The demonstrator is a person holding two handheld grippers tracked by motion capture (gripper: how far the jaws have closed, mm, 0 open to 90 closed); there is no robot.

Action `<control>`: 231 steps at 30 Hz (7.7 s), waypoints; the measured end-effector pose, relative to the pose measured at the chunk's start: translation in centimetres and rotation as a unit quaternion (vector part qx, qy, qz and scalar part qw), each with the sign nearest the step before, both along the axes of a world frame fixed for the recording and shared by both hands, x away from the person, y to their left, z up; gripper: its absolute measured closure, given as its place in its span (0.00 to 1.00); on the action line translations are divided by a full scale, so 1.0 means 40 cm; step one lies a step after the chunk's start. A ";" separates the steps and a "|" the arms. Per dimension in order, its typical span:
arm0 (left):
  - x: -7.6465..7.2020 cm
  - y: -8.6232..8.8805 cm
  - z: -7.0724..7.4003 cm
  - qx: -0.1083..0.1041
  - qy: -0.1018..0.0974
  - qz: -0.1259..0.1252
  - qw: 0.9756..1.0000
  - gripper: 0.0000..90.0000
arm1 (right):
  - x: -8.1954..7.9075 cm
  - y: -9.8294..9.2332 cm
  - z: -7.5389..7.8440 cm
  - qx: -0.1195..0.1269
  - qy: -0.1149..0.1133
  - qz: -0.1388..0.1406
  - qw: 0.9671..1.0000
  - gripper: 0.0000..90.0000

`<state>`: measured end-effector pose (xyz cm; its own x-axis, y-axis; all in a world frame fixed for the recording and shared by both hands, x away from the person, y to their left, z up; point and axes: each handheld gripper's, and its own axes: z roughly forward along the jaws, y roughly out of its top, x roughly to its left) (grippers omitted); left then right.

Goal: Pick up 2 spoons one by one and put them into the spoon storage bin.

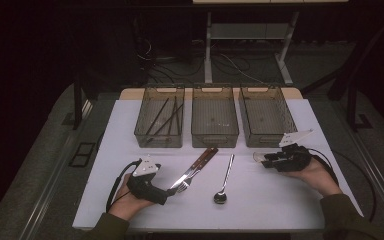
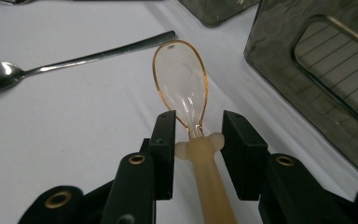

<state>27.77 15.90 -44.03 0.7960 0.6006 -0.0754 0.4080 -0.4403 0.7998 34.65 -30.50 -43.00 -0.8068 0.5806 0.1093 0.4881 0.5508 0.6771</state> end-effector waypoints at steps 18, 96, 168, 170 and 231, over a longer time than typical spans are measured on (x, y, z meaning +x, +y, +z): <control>0.000 -0.001 0.000 -0.002 0.001 0.000 1.000 0.00 | -0.002 -0.030 0.034 0.060 -0.010 -0.010 0.998 0.73; -0.004 0.004 0.003 -0.015 -0.003 -0.010 1.000 0.00 | 0.304 0.395 0.121 0.002 0.036 -0.060 0.998 0.50; -0.003 0.007 0.004 -0.005 -0.003 -0.009 1.000 0.00 | 0.063 0.252 -0.015 -0.082 0.037 0.001 0.996 0.99; -0.003 0.006 0.004 -0.006 -0.003 -0.009 1.000 0.00 | 0.052 0.239 -0.016 -0.078 0.038 0.001 0.996 0.99; 0.120 -0.273 0.065 -0.020 0.036 -0.134 0.990 0.23 | -0.211 0.008 -0.034 0.097 -0.072 -0.108 0.987 0.15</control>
<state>32.57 4.99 -41.41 0.9181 0.3640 -0.1570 0.3372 -0.5088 0.7921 26.21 -30.18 -44.34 -0.6814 0.7208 0.1275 0.4705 0.2978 0.8306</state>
